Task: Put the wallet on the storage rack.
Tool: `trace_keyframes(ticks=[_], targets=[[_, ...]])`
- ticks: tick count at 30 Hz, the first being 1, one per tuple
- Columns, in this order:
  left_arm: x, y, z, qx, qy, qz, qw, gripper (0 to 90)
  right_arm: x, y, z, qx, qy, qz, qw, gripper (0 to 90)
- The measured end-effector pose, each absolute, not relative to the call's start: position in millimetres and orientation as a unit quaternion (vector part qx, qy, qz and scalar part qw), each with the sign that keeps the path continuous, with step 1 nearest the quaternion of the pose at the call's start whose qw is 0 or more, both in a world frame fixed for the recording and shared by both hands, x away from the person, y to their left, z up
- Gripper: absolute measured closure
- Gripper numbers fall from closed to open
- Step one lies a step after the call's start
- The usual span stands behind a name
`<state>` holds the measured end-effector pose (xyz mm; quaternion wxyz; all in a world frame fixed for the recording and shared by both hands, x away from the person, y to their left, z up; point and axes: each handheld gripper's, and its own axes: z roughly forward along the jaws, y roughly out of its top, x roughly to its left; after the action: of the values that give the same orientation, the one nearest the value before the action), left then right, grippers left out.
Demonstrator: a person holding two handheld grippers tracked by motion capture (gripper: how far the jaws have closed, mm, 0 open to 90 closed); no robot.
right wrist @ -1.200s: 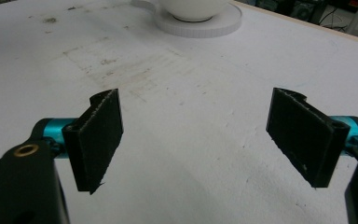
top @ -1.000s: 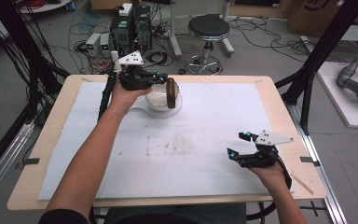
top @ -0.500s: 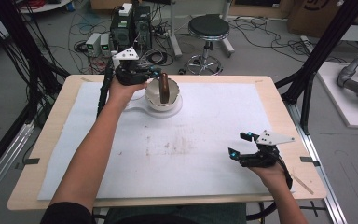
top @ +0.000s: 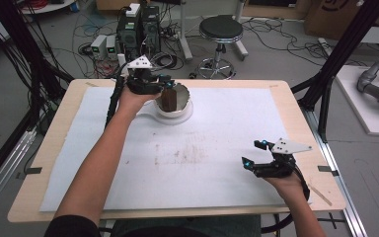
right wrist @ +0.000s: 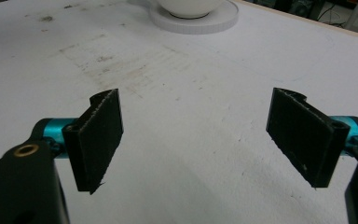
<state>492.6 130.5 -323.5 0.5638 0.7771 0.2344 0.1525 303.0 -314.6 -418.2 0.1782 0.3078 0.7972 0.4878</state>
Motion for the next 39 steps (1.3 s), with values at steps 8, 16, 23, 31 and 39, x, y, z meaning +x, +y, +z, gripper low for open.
trace_keyframes(ticks=[8, 16, 23, 31, 39], targets=[[481.7, 131.0, -324.4, 0.778, 0.225, 0.145, 0.568, 65.7, 303.5, -313.3, -417.5, 0.303, 0.797, 0.489, 0.181, 18.8], [465.5, 134.4, -332.1, 0.782, 0.209, 0.126, 0.573, 60.1, 304.8, -311.7, -417.2, 0.302, 0.798, 0.489, 0.181, 18.8], [450.4, 145.3, -339.4, 0.782, 0.204, 0.114, 0.577, 53.8, 308.0, -310.3, -417.7, 0.301, 0.798, 0.49, 0.179, 18.8], [430.3, 154.2, -346.5, 0.792, 0.197, 0.093, 0.57, 40.6, 312.4, -308.1, -416.9, 0.305, 0.796, 0.491, 0.178, 18.8], [408.2, 166.1, -351.4, 0.789, 0.186, 0.095, 0.578, 34.7, 318.0, -309.3, -414.8, 0.308, 0.791, 0.497, 0.181, 18.8]])
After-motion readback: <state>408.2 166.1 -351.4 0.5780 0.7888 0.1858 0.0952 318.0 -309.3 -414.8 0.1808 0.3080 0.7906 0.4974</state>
